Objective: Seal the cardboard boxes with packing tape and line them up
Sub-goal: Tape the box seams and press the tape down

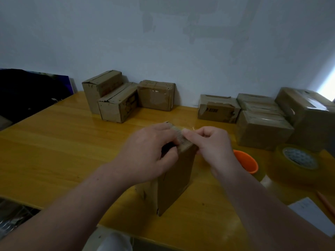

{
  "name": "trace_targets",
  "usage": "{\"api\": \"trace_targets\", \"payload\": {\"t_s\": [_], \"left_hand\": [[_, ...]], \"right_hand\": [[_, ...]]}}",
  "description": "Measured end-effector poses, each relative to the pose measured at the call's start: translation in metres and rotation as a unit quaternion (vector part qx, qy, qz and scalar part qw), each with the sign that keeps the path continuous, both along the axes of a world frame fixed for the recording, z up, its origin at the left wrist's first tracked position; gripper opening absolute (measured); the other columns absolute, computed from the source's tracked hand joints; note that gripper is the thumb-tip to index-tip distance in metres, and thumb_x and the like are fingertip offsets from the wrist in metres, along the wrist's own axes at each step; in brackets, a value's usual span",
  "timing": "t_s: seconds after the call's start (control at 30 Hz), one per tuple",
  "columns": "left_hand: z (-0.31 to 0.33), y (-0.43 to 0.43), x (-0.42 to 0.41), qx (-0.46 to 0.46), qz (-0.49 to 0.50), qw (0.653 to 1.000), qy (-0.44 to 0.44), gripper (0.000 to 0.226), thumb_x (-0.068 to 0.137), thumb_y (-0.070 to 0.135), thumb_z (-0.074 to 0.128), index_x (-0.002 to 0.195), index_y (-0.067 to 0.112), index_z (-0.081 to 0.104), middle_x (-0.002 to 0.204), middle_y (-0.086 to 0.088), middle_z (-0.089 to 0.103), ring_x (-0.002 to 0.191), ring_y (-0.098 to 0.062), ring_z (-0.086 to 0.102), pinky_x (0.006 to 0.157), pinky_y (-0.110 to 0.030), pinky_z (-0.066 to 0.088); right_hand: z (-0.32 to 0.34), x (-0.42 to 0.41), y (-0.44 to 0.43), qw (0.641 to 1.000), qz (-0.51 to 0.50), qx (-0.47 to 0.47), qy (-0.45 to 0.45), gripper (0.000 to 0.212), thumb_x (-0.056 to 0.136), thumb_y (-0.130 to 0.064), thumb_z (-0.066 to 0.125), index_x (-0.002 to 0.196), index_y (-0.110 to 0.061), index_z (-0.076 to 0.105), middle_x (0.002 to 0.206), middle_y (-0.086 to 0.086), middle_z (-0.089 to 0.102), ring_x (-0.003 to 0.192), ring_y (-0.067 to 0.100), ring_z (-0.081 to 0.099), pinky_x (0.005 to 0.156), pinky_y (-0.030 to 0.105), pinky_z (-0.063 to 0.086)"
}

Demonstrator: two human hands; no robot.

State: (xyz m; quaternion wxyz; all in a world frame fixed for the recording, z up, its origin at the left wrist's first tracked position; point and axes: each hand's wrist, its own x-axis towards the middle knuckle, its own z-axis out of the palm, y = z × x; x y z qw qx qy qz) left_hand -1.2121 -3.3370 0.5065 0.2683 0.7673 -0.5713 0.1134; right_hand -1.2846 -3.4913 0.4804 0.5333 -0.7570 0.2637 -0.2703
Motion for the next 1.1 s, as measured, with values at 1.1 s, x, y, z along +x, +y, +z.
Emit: {"api": "trace_targets", "payload": {"t_s": [1.1], "left_hand": [[0.016,0.002,0.043,0.206,0.039,0.960,0.184,0.062,0.095,0.050,0.040,0.150,0.035,0.019,0.150,0.015,0.032,0.121,0.002,0.035,0.092,-0.018,0.029]], "right_hand": [[0.029,0.033,0.009,0.964,-0.092,-0.241,0.071,0.020,0.088,-0.027,0.063,0.069,-0.027,0.064,0.071,-0.015,0.058,0.068,-0.001,0.050,0.056,0.011,0.032]]}}
